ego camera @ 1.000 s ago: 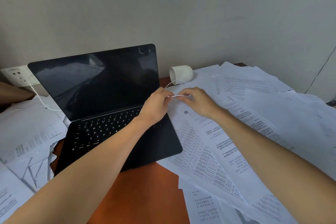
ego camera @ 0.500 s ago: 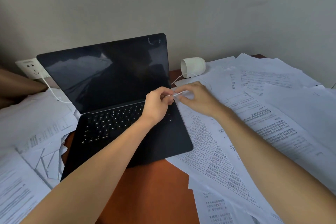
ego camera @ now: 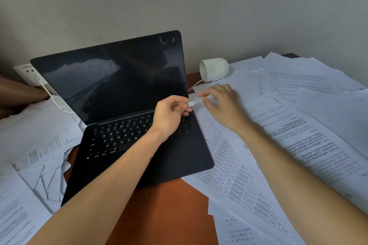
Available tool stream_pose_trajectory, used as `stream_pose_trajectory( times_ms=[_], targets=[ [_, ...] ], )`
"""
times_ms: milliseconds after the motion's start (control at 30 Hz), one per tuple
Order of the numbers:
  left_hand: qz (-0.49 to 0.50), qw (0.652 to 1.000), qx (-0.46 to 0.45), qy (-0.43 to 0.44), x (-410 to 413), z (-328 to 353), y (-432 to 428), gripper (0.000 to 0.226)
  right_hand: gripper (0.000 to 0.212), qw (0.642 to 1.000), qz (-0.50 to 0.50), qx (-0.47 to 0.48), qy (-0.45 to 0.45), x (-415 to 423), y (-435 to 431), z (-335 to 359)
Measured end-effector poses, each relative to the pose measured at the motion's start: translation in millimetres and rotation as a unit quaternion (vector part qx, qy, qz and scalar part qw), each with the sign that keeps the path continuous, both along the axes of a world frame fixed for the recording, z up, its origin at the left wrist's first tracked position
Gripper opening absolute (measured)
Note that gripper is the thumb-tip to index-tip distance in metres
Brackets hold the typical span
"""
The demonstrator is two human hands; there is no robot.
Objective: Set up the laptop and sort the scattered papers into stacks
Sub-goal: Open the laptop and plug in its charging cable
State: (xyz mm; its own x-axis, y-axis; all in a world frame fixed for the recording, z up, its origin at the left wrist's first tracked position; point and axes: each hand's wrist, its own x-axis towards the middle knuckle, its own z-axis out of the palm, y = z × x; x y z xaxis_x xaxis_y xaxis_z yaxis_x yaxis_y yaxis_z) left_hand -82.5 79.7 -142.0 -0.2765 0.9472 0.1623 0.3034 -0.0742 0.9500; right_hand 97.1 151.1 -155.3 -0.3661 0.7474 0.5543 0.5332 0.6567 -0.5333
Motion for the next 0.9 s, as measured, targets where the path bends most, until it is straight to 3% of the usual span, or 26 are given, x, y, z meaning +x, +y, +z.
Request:
stream_pose_trajectory(
  times_ms=[100, 233, 400, 633, 900],
  targets=[
    [-0.01, 1.0, 0.0, -0.028, 1.1, 2.2, -0.4, 0.022, 0.019, 0.997, 0.022, 0.072, -0.015, -2.7, -5.6, 1.8],
    [-0.03, 0.999, 0.008, -0.022, 1.0, 4.5, -2.2, 0.022, 0.016, 0.996, 0.031, 0.071, -0.033, -3.7, -4.2, 1.1],
    [-0.011, 0.974, 0.067, 0.215, -8.9, -4.0, -7.4, 0.032, 0.012, 0.999, 0.012, 0.022, -0.036, -0.6, -1.0, 1.1],
    [-0.021, 0.906, 0.053, 0.419, -23.5, -13.5, -11.4, 0.029, 0.013, 0.999, -0.009, -0.013, -0.052, 1.1, 1.2, -0.6],
    [-0.036, 0.887, 0.033, 0.459, -22.1, -12.6, -16.7, 0.028, 0.015, 0.993, -0.027, -0.049, -0.103, -2.2, 3.8, -3.1]
  ],
)
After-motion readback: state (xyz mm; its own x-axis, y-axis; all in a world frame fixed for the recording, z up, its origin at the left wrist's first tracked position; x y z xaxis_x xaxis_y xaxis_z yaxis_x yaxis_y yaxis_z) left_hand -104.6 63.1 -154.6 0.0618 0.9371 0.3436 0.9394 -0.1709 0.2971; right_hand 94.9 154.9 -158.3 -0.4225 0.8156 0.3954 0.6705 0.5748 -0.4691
